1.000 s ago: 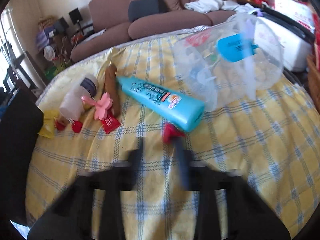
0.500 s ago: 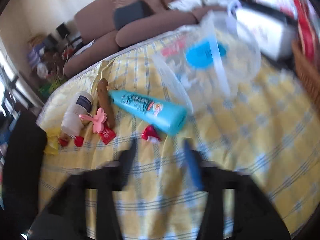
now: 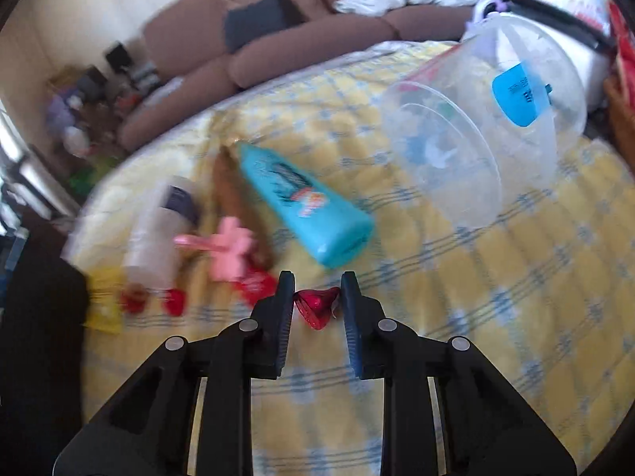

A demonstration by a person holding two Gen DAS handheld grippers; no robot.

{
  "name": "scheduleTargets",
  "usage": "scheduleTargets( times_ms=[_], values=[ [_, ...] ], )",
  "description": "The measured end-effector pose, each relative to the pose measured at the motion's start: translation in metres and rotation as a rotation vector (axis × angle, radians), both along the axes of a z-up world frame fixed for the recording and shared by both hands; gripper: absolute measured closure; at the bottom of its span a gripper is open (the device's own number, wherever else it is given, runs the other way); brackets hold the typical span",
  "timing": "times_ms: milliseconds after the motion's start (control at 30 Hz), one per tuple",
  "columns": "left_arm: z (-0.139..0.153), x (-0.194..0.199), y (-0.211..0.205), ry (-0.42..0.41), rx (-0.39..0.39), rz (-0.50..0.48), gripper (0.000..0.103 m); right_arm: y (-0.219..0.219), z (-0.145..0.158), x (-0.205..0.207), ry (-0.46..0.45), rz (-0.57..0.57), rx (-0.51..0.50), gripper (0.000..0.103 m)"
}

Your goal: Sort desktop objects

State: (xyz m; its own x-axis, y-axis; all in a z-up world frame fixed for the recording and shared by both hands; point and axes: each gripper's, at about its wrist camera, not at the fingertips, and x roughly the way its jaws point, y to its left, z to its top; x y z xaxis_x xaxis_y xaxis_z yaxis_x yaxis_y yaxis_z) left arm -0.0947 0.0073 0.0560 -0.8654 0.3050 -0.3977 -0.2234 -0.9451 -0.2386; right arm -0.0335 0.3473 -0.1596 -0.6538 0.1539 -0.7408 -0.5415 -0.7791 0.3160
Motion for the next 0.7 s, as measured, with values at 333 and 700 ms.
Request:
scheduleTargets(
  times_ms=[333, 700],
  values=[
    [0.008, 0.007, -0.006, 0.009, -0.047, 0.024, 0.082, -0.012, 0.096, 0.033, 0.316, 0.134, -0.164, 0.081],
    [0.02, 0.005, -0.052, -0.058, -0.091, 0.14, 0.082, -0.163, 0.239, 0.021, 0.465, 0.426, -0.004, 0.081]
  ],
)
